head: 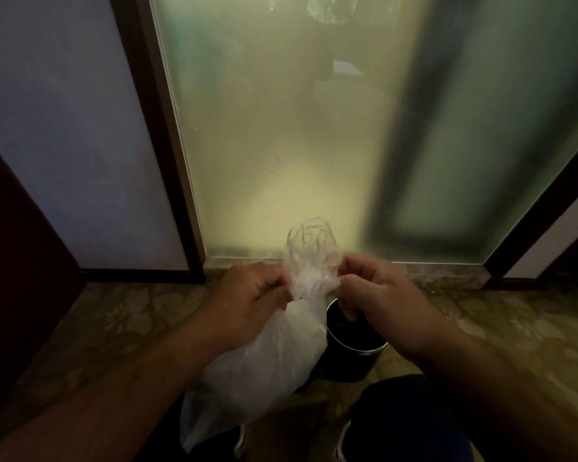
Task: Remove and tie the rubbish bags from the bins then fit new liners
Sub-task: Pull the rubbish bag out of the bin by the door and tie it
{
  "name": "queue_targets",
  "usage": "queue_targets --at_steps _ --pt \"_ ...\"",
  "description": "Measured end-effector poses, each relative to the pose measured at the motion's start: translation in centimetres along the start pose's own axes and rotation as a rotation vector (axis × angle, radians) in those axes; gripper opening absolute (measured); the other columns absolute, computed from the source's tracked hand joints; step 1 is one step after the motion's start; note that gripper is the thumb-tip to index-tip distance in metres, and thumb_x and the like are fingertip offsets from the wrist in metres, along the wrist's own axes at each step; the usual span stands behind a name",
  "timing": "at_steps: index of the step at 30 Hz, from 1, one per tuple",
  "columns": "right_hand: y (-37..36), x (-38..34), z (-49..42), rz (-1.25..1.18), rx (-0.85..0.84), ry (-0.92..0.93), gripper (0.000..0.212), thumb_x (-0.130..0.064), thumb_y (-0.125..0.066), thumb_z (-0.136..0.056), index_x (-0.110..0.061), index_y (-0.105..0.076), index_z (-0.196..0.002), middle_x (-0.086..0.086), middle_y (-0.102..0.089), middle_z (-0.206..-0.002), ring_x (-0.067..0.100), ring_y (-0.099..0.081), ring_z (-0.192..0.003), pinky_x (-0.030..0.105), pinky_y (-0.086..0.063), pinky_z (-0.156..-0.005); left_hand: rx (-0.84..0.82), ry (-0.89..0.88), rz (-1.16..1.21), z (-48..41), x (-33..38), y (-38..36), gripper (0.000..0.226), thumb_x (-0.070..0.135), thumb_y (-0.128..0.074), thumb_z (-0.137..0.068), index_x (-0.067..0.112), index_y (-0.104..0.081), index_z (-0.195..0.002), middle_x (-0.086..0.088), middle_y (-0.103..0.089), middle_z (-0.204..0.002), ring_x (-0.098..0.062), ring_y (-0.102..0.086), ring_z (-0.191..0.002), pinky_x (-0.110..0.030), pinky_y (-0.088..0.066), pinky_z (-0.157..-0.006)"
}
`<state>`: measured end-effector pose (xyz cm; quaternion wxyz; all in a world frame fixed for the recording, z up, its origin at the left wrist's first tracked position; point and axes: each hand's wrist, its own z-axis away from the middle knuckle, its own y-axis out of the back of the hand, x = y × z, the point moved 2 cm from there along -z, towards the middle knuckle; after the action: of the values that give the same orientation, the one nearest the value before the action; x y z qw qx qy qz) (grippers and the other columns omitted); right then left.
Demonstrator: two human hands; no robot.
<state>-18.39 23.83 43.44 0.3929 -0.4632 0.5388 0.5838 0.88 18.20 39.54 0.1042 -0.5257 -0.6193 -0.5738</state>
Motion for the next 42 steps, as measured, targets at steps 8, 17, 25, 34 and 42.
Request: queue_targets --at_steps 8,17,25,34,42 --pt "0.4 0.0 0.9 0.456 -0.054 0.276 0.014 -0.026 -0.074 -0.089 -0.032 -0.069 -0.101 -0.011 -0.069 -0.083 0.006 -0.063 -0.068 0.026 -0.051 -0.062 -0.099 0.009 -0.030 0.3 2.0 -0.5 0.026 0.057 -0.046 -0.079 0.045 -0.064 -0.064 0.025 -0.065 -0.068 -0.001 -0.063 -0.065 -0.031 -0.052 -0.061" --pt "-0.8 -1.9 1.3 0.349 0.035 0.261 0.007 -0.034 -0.067 -0.091 -0.032 -0.071 -0.086 -0.010 -0.068 -0.074 0.014 -0.061 -0.066 0.043 -0.052 -0.063 -0.135 -0.008 0.004 1.5 2.2 1.3 0.023 0.035 -0.068 -0.090 0.055 -0.063 -0.082 0.022 -0.064 -0.078 -0.001 -0.059 -0.068 -0.014 -0.044 -0.060" --pt "-3.3 -4.2 1.9 0.450 0.066 0.253 0.021 -0.046 -0.064 -0.089 -0.026 -0.070 -0.081 0.001 -0.070 -0.075 0.027 -0.065 -0.071 0.055 -0.056 -0.069 0.045 -0.019 0.048 3.2 0.8 3.5 0.018 0.031 -0.072 -0.086 0.036 -0.055 -0.088 0.016 -0.063 -0.086 -0.008 -0.061 -0.079 -0.031 -0.054 -0.066" --pt "-2.2 -3.2 1.1 0.419 -0.172 0.111 0.019 -0.002 -0.057 -0.098 -0.010 -0.074 -0.091 -0.003 -0.074 -0.078 0.012 -0.070 -0.073 0.029 -0.055 -0.070 0.067 -0.064 -0.019 3.0 -0.6 4.2 0.014 0.030 -0.079 -0.079 0.035 -0.065 -0.079 0.021 -0.064 -0.086 -0.003 -0.063 -0.084 -0.021 -0.048 -0.072" --pt "-1.3 1.2 -1.3 0.377 -0.186 0.036 0.033 -0.013 -0.058 -0.095 -0.034 -0.065 -0.118 -0.015 -0.073 -0.087 0.003 -0.068 -0.074 0.023 -0.052 -0.065 -0.112 -0.125 -0.232 0.1 -3.1 1.1 0.035 0.057 -0.054 -0.088 0.030 -0.075 -0.089 0.010 -0.070 -0.099 -0.009 -0.065 -0.089 -0.036 -0.055 -0.077"
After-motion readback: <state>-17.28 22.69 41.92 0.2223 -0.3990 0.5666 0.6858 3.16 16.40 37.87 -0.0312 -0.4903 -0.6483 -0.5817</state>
